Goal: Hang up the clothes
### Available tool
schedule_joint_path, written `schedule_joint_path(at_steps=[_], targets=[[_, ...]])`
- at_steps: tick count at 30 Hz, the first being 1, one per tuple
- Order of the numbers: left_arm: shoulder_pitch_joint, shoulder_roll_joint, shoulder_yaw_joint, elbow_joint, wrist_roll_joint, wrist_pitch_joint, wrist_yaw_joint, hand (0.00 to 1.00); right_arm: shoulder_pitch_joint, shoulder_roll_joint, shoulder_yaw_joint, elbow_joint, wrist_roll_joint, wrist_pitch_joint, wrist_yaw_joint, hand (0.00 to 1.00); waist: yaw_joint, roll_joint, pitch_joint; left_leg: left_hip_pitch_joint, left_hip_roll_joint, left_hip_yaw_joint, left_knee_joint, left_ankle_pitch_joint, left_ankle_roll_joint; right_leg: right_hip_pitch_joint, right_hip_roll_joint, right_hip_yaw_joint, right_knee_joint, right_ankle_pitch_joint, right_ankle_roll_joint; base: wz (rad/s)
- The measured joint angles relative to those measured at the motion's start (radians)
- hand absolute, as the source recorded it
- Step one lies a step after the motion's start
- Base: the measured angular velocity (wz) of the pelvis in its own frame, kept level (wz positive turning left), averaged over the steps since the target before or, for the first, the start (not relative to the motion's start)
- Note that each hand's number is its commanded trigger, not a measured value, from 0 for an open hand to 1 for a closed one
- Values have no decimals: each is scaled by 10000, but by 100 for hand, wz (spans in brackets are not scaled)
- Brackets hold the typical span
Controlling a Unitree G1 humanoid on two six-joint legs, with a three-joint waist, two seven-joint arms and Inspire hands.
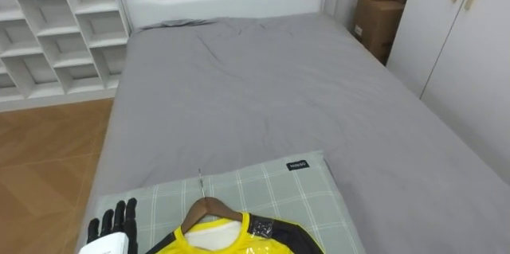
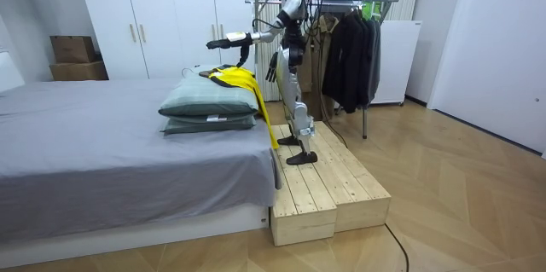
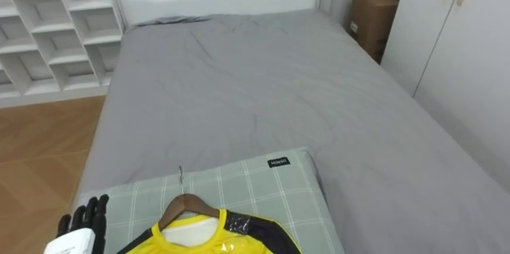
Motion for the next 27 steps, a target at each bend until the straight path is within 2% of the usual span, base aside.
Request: schedule_joint_path(at_steps=[3,5,6,12,16,21,23,27], targets=[[-44,5,-3,0,124,7,1,0,-8,0,10,1,-4,-1,-4,0,-14,-6,-2,-16,0,-1,0,0,0,-21,0,10,-5,0,0,0],[-78,5,-19,0,117,35,-1,0,-19,-1,29,-1,-8,-1,-8,0,-14,-3,-23,-68,0,2,1,0,0,-119,1,10,5,1,0,0],[-100,5,-32,0,118,64,-9,0,-26,-3,37,-3,-12,0,-10,0,-16,1,-60,-155,1,3,5,0,0,-163,2,8,17,9,-1,0],[-282,13,-294,2,126,319,-273,0,-126,-4,40,14,-178,6,-25,0,-152,20,-49,-172,-3,5,6,0,1,-173,-2,14,14,16,-1,0],[-634,21,-428,1,109,419,-446,0,-191,-20,60,18,-272,15,-116,0,-218,131,-27,-169,-3,12,5,0,1,-178,3,74,10,19,2,-3],[-883,34,-638,0,113,416,-454,0,-211,-40,63,12,-256,11,-206,0,-337,217,-32,-209,-4,-1,3,0,1,-187,5,100,3,19,3,-1],[-928,83,-638,-6,111,414,-454,0,-313,-38,55,10,-260,12,-218,0,-515,252,-53,-341,-6,-1,4,0,1,-334,-1,88,25,24,6,0],[-971,88,-615,-1,80,382,-453,0,-309,-33,49,7,-257,9,-225,0,-542,223,-31,-353,-7,-1,2,1,1,-435,0,124,87,30,6,-4]])
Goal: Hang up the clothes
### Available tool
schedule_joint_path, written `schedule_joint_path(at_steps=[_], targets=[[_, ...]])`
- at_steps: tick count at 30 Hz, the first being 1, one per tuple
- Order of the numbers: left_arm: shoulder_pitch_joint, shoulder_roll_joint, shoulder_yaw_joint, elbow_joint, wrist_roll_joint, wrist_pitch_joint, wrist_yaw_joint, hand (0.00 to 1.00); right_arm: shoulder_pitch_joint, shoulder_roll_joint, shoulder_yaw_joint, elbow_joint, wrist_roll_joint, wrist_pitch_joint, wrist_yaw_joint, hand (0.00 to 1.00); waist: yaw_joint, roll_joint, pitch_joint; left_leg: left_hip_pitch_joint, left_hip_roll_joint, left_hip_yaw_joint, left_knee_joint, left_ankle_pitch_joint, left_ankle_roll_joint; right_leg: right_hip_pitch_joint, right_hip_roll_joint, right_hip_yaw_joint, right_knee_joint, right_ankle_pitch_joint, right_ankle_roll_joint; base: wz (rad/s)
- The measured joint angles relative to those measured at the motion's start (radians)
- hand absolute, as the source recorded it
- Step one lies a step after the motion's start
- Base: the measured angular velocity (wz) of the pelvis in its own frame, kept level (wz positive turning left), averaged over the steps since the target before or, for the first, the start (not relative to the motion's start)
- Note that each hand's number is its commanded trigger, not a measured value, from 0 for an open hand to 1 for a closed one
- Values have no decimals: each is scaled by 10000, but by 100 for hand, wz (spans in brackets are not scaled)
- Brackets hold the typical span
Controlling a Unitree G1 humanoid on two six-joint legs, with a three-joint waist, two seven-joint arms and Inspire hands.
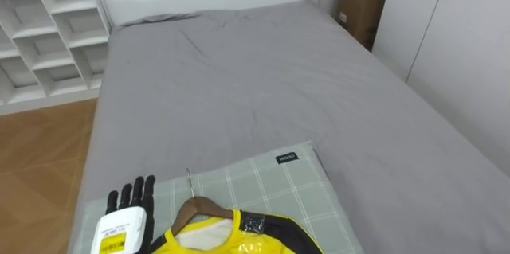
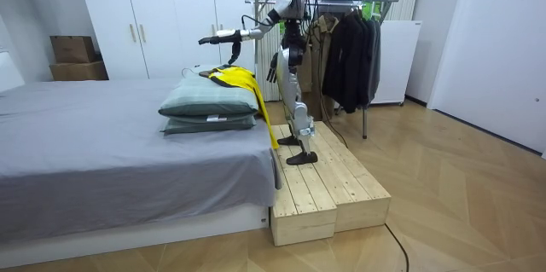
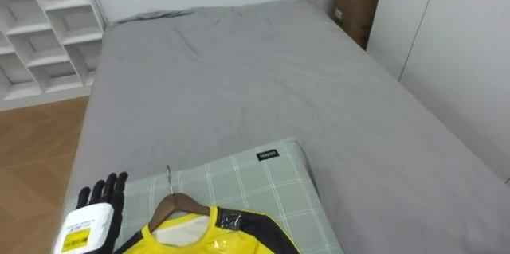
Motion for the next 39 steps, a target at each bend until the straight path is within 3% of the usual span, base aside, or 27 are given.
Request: schedule_joint_path(at_steps=[9,15,25,39], targets=[[-246,0,18,330,-247,-93,3,0,-104,-4,99,24,-5,-4,-6,0,20,-87,36,-235,-8,15,2,4,7,-331,7,122,111,3,-5,-2],[-645,1,29,733,-1228,-131,-48,0,-253,-28,146,52,-37,-1,-20,0,13,-101,38,-601,-3,5,22,44,71,-691,6,101,130,72,-31,-1],[-873,-8,5,1702,-2864,-144,-1018,0,-552,-16,362,240,-45,131,118,0,33,-277,105,-874,7,53,22,44,72,-1030,0,100,259,98,-49,-1],[-1420,-3,50,2790,-3160,-335,-1344,0,-993,-35,844,512,-180,111,121,0,90,-294,104,-1413,35,62,152,57,91,-1575,13,98,353,197,-107,0]])
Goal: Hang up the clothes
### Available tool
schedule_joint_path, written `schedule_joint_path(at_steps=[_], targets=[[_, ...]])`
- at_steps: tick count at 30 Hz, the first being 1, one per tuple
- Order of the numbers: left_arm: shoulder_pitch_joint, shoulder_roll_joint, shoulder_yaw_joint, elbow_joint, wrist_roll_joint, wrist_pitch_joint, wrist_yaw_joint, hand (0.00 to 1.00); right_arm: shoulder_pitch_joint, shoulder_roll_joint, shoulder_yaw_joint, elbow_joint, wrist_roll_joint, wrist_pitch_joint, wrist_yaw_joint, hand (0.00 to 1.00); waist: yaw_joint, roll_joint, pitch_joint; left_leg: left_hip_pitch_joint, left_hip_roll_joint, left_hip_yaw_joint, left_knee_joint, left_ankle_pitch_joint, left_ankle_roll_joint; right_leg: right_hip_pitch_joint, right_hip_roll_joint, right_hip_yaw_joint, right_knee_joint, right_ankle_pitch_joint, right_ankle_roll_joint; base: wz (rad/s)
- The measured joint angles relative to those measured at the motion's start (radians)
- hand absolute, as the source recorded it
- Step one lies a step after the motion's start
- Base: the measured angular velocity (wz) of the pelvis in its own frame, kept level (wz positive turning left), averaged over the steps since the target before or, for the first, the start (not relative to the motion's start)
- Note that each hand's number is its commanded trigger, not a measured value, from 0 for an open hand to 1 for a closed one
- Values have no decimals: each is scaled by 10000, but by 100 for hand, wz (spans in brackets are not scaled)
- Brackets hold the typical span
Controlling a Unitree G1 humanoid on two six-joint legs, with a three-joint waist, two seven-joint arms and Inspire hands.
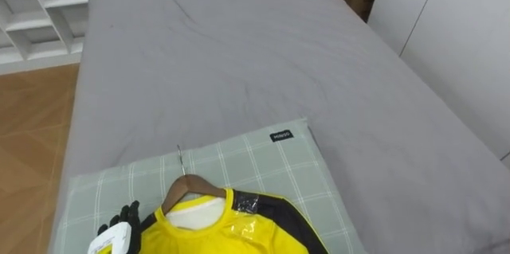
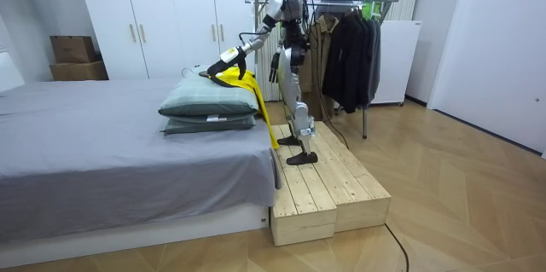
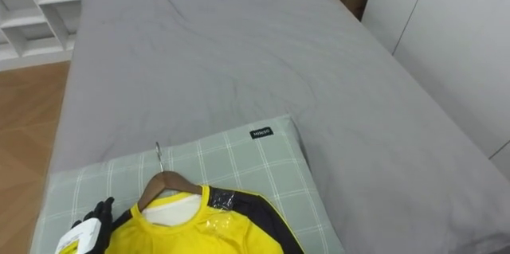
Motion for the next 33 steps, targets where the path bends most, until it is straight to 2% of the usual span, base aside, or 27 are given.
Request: schedule_joint_path(at_steps=[11,16,19,25,33], targets=[[-998,-33,-31,1026,-179,-161,-377,0,-589,51,886,310,41,-15,-81,0,14,-101,92,-405,-8,52,76,32,42,-404,-19,9,67,61,-23,-1],[-1215,-27,-13,1062,-179,-175,-363,0,-712,57,896,308,20,-17,-120,0,19,-147,133,-703,-8,42,108,55,65,-720,-28,19,107,123,-36,0],[-1464,-3,-29,1358,-530,-208,-321,0,-749,60,906,313,29,-10,-206,0,-9,-170,183,-744,-4,9,102,74,73,-775,-33,17,113,177,-43,0],[-1898,7,-14,1847,-1208,-227,-189,0,-905,71,996,330,42,1,-399,0,-19,-229,225,-926,-18,38,107,78,79,-953,-47,17,136,193,-27,0],[-2507,56,262,2191,-1227,-226,-149,0,-1269,78,973,463,25,17,-534,0,-32,-358,323,-1530,-35,-22,372,82,86,-1572,-103,13,429,196,-32,0]])
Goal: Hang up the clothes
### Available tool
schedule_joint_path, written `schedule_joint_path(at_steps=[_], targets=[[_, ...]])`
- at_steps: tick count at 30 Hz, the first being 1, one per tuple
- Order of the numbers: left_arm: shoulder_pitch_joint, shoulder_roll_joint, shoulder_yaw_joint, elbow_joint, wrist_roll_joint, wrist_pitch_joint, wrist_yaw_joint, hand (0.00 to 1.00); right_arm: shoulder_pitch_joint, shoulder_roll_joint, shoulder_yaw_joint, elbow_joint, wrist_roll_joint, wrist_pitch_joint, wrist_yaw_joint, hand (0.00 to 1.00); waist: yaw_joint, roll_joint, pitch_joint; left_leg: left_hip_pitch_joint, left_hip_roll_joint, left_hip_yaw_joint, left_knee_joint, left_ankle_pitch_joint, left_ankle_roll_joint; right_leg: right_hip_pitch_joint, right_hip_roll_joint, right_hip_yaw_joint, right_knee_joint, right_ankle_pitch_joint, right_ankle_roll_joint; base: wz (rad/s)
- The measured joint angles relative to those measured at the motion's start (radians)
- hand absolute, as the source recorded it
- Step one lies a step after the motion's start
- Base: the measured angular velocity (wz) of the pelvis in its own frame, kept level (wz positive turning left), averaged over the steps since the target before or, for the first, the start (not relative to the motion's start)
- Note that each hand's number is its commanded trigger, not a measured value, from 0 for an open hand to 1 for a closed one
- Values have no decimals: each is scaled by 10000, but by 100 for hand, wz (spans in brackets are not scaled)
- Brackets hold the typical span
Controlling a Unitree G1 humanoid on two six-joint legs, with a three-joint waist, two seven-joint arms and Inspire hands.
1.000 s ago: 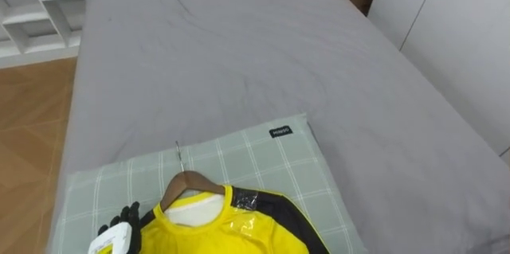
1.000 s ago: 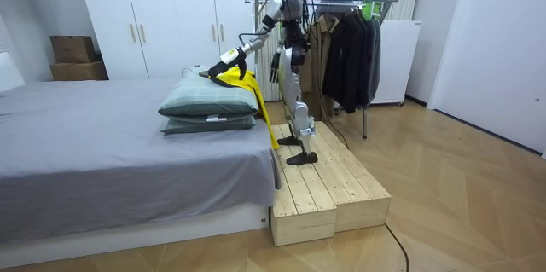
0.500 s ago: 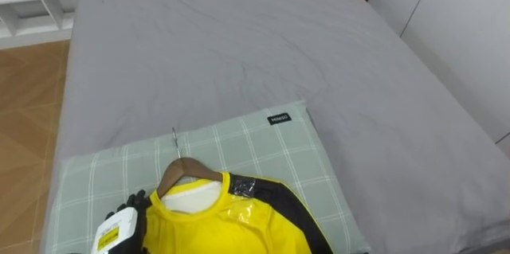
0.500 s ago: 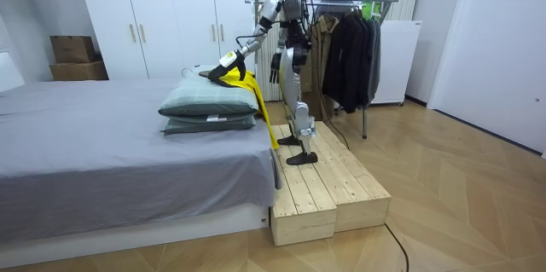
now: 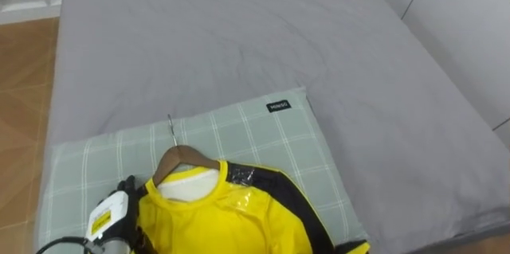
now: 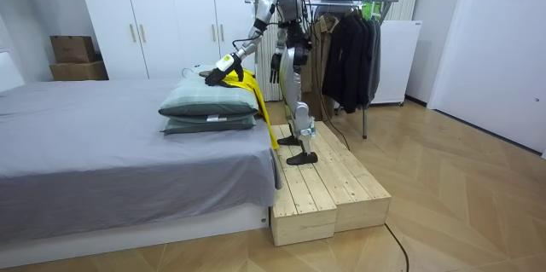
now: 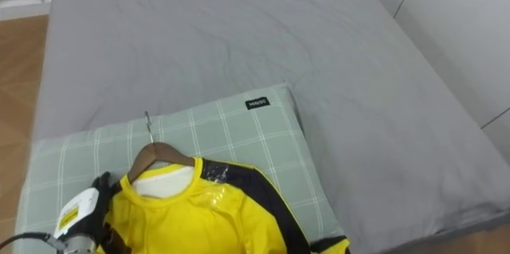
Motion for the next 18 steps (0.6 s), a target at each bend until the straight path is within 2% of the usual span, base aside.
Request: schedule_joint_path(at_steps=[5,9,14,18], targets=[[-210,130,82,54,-9,-46,221,0,-163,3,8,48,-7,81,-17,0,13,-172,106,-391,-29,93,112,25,37,-461,-45,10,189,9,-15,-2],[-348,178,123,54,-21,-52,285,0,-208,4,7,54,-8,90,-30,0,13,-265,128,-616,-38,120,294,26,39,-627,-68,21,216,10,-16,-1],[-412,227,195,52,-13,-142,482,0,-462,23,22,212,-23,290,-55,0,22,-364,117,-881,-29,86,447,27,37,-782,-62,7,194,10,-17,0],[-459,241,337,52,-19,-189,493,0,-543,28,84,222,-17,308,-127,0,14,-413,109,-934,-27,28,520,28,37,-782,-65,0,195,22,-35,3]])
